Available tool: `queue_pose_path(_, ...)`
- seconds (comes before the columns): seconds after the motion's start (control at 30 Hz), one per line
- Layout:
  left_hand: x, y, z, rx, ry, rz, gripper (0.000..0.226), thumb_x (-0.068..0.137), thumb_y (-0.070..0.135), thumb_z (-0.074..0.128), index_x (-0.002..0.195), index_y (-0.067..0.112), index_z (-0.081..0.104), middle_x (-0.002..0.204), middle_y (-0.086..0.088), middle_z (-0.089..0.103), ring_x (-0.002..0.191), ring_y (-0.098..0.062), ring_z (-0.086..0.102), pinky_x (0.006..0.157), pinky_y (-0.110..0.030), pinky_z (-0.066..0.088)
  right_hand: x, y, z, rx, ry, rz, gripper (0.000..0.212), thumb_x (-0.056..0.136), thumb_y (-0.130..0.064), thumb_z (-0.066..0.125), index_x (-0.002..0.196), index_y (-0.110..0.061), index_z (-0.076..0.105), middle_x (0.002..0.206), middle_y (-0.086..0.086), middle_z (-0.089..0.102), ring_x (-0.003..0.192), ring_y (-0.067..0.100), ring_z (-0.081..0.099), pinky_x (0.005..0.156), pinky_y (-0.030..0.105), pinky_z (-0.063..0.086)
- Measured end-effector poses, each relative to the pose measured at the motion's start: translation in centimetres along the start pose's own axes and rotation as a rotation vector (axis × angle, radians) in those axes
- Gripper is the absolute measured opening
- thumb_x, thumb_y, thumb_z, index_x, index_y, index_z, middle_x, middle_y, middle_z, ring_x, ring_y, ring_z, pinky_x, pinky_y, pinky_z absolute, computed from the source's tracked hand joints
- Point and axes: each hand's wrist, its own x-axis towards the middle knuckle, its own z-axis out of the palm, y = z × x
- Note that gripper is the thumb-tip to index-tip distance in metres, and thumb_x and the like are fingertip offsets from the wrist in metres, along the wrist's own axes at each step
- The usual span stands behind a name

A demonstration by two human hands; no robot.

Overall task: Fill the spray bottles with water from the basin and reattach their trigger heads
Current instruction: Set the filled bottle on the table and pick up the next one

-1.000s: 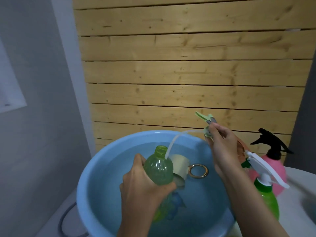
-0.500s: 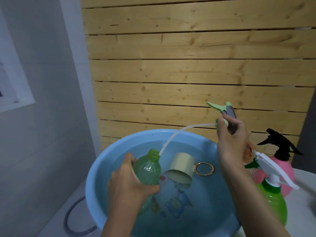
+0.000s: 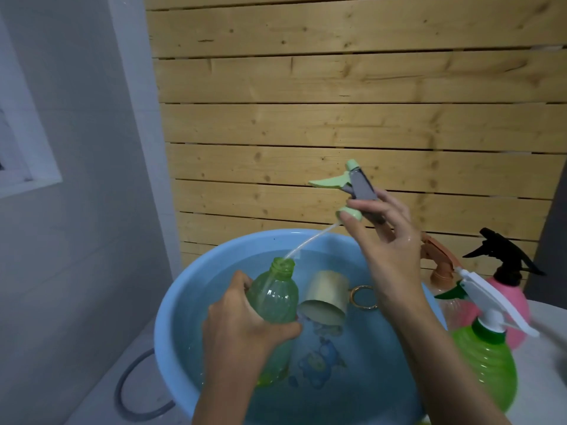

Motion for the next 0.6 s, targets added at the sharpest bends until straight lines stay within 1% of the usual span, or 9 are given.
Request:
queue_pose_path(0.07,0.0,0.1,0.1,-0.007,0.004,-0.001,0.067,0.04,0.052,0.086,0.083,0.023,0.045,0.07,0.011,0.058,0.075,-0.019,0.057,0.058,-0.031,0.038,-0.6,-0.3,0.4,0.052,-0.085,-0.004,0.02,0.076,-0.001,0.075,0.091,-0.014,0.071,0.126,-0.008,0.049,0.113,0.009,0.06,0.092,0.017,0.047)
queue_pose_path(0.17,-0.1,0.1,0.4,-0.039,0.011,0.005,0.067,0.038,0.053,0.087,0.08,0.022,0.045,0.07,0.012,0.06,0.075,-0.017,0.059,0.061,-0.032,0.044,-1.2,-0.9,1.1,0.13,-0.19,0.008,0.026,0.072,0.005,0.076,0.092,-0.011,0.071,0.123,-0.005,0.052,0.106,0.006,0.063,0.087,0.015,0.048)
queue_pose_path(0.27,-0.1,0.1,0.5,-0.041,0.015,0.005,0.068,0.038,0.054,0.087,0.079,0.023,0.043,0.068,0.012,0.059,0.075,-0.017,0.059,0.062,-0.031,0.044,-1.8,-0.9,1.6,0.126,-0.271,0.047,0.021,0.073,0.002,0.076,0.09,-0.009,0.074,0.12,-0.001,0.054,0.114,0.01,0.06,0.09,0.018,0.049)
queue_pose_path(0.33,-0.2,0.1,0.6,-0.038,0.017,0.011,0.069,0.037,0.055,0.088,0.079,0.023,0.043,0.068,0.012,0.059,0.075,-0.018,0.059,0.062,-0.031,0.044,-2.1,-0.9,1.7,0.129,-0.327,0.072,0.016,0.077,0.001,0.073,0.089,-0.011,0.074,0.115,0.001,0.058,0.116,0.011,0.059,0.088,0.017,0.048)
queue_pose_path(0.4,-0.2,0.2,0.5,-0.04,0.022,0.013,0.068,0.037,0.054,0.087,0.078,0.022,0.043,0.067,0.012,0.058,0.074,-0.019,0.058,0.061,-0.031,0.042,-2.3,-1.0,1.7,0.188,-0.394,0.109,0.019,0.081,0.002,0.069,0.089,-0.015,0.069,0.108,0.001,0.064,0.106,0.016,0.064,0.085,0.019,0.048)
queue_pose_path(0.47,-0.2,0.2,0.5,-0.034,0.022,0.01,0.068,0.038,0.055,0.087,0.078,0.022,0.043,0.067,0.013,0.058,0.074,-0.019,0.056,0.06,-0.03,0.039,-2.4,-1.1,1.7,0.242,-0.441,0.142,0.024,0.083,0.005,0.067,0.096,-0.014,0.06,0.105,-0.001,0.063,0.099,0.024,0.067,0.083,0.024,0.05)
queue_pose_path(0.53,-0.2,0.2,0.5,-0.035,0.019,0.008,0.068,0.037,0.056,0.087,0.077,0.022,0.043,0.067,0.012,0.058,0.075,-0.019,0.058,0.061,-0.031,0.041,-2.5,-1.2,1.7,0.272,-0.454,0.173,0.034,0.082,0.007,0.066,0.104,-0.014,0.052,0.112,0.003,0.06,0.099,0.032,0.067,0.085,0.028,0.051)
queue_pose_path(0.6,-0.2,0.1,0.5,-0.043,0.019,0.005,0.069,0.036,0.056,0.087,0.077,0.022,0.043,0.067,0.011,0.059,0.075,-0.02,0.06,0.063,-0.032,0.046,-2.5,-1.4,1.7,0.293,-0.452,0.207,0.043,0.08,0.006,0.067,0.111,-0.015,0.046,0.117,0.006,0.058,0.094,0.029,0.068,0.084,0.027,0.051)
